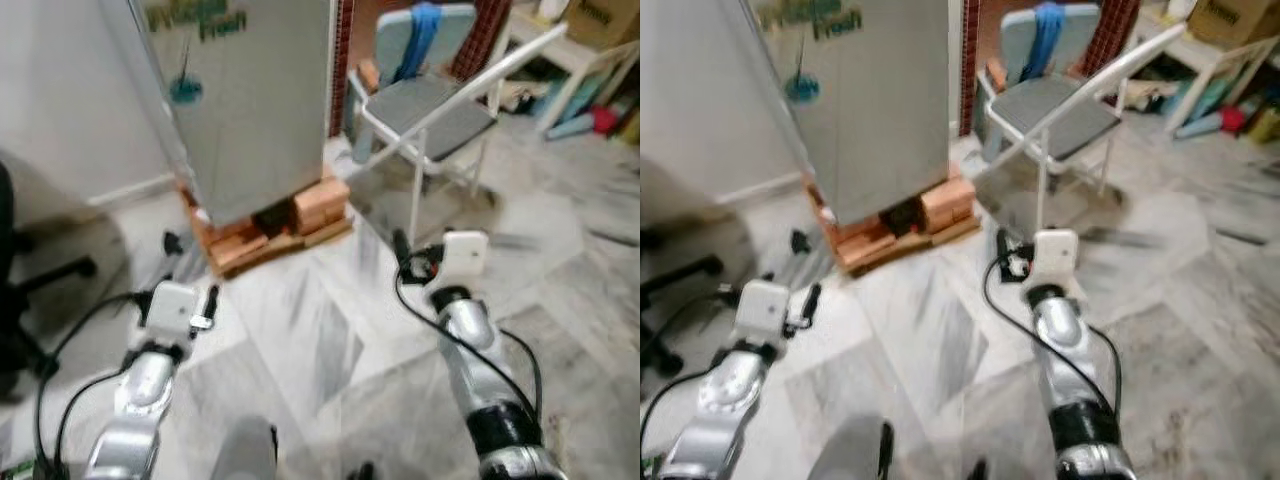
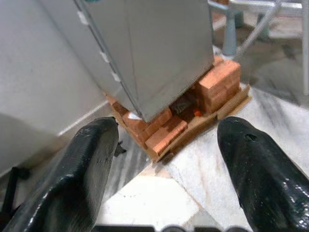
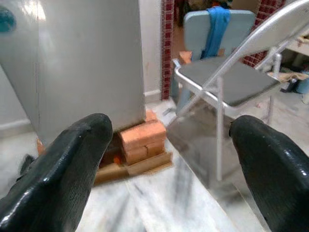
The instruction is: Restocking fridge
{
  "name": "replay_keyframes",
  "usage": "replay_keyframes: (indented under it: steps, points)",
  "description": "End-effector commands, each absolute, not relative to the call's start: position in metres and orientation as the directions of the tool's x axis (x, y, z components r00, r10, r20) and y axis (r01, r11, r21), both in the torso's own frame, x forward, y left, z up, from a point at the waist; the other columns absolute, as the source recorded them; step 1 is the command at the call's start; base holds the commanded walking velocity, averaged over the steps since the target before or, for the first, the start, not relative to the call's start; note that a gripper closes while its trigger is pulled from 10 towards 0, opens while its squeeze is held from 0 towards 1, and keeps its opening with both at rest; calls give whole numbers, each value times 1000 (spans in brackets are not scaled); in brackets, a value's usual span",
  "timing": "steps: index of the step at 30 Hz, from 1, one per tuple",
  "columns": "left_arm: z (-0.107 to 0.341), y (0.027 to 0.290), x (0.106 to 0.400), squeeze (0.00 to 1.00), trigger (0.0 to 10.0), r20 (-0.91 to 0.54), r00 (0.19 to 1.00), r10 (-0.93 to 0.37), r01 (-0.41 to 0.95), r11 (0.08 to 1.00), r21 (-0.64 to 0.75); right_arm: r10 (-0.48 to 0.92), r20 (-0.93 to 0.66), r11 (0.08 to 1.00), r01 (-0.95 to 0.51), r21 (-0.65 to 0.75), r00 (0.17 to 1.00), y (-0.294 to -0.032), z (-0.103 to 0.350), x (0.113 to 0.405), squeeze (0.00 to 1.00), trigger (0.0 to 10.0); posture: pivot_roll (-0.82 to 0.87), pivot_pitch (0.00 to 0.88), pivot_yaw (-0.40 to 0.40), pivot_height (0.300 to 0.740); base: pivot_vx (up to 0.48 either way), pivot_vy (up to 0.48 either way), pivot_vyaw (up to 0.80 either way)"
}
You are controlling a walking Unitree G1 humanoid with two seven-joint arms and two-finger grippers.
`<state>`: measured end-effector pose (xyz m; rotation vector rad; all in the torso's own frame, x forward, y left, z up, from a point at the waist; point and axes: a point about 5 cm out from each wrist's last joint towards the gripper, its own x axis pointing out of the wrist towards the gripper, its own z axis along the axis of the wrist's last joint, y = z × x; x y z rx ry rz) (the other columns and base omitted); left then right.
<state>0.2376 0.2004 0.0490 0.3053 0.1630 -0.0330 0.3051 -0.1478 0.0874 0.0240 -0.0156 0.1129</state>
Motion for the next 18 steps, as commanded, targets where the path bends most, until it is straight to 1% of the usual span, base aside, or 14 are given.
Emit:
replay_keyframes:
  steps: [1, 5, 9, 14, 17, 18]
  points:
    - [51, 199, 240, 0, 10000, -146, 989, -11, 52, 960, 276, 79, 7, 997, -79, 10, 997, -159, 85, 302, 0, 10000, 114, 114, -9, 740, 0, 480, -800]
    - [50, 202, 240, 0, 10000, -151, 988, 15, 27, 962, 270, 76, 8, 997, -76, 6, 997, -158, 84, 302, 0, 10000, 109, 112, -2, 740, 0, 480, -800]
    - [45, 205, 237, 0, 10000, -168, 985, 45, -2, 969, 246, 54, 5, 998, -54, 6, 999, -164, 83, 299, 0, 10000, 103, 106, -3, 740, 0, 480, -800]
    - [43, 205, 238, 0, 10000, -175, 983, 48, -8, 976, 219, 33, -3, 999, -33, 11, 999, -169, 80, 296, 0, 10000, 104, 95, -12, 740, 0, 480, -800]
    - [42, 204, 238, 0, 10000, -175, 984, 46, -9, 978, 209, 29, -4, 1000, -29, 13, 1000, -170, 80, 295, 0, 10000, 102, 92, -16, 740, 0, 480, -492]
    - [43, 204, 238, 0, 10000, -175, 984, 46, -9, 979, 205, 27, -4, 1000, -27, 13, 1000, -171, 79, 295, 0, 10000, 102, 91, -18, 740, 0, 480, 0]
